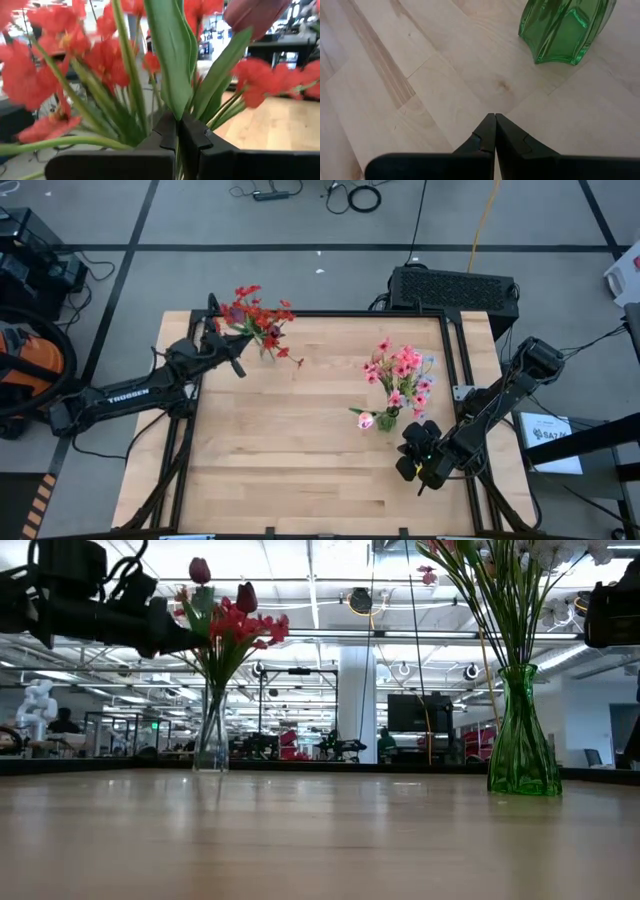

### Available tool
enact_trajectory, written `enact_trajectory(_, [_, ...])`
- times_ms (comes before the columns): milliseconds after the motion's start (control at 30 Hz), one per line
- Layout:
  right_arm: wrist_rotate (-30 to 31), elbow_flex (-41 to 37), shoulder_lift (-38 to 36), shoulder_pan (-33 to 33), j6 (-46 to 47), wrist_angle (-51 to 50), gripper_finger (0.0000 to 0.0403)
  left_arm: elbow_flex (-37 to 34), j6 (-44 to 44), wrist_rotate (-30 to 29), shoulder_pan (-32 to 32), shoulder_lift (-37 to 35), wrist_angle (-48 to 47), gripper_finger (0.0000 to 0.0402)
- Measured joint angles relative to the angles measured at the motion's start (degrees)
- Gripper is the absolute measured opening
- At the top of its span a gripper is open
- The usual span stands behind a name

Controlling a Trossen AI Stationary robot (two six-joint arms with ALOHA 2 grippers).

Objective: Sort flowers into vase by color
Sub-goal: Put the dark red flower into the transparent vase, then return to Home Position

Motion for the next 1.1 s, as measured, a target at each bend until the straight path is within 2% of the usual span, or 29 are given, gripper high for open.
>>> enact_trajectory(467, [0.0, 0.0, 0.0, 0.0, 0.0, -0.1, 0.0000, -0.3, 0.0, 0.0, 1.0, 5.1, -0.4, 0.0020])
enact_trajectory(567, [0.0, 0.0, 0.0, 0.0, 0.0, -0.1, 0.0000, -0.3, 0.0, -0.1, 1.0, 5.2, -0.6, 0.0039])
enact_trajectory(867, [-0.6, 0.0, 0.0, 0.0, 0.0, 0.1, 0.0000, -0.2, -0.1, -0.3, 0.9, 5.0, -0.9, 0.0137])
enact_trajectory(1100, [-2.9, 1.0, -4.6, 1.2, -10.1, -1.2, 0.0000, 1.7, -0.6, -0.3, 0.1, 3.1, -0.5, 0.0152])
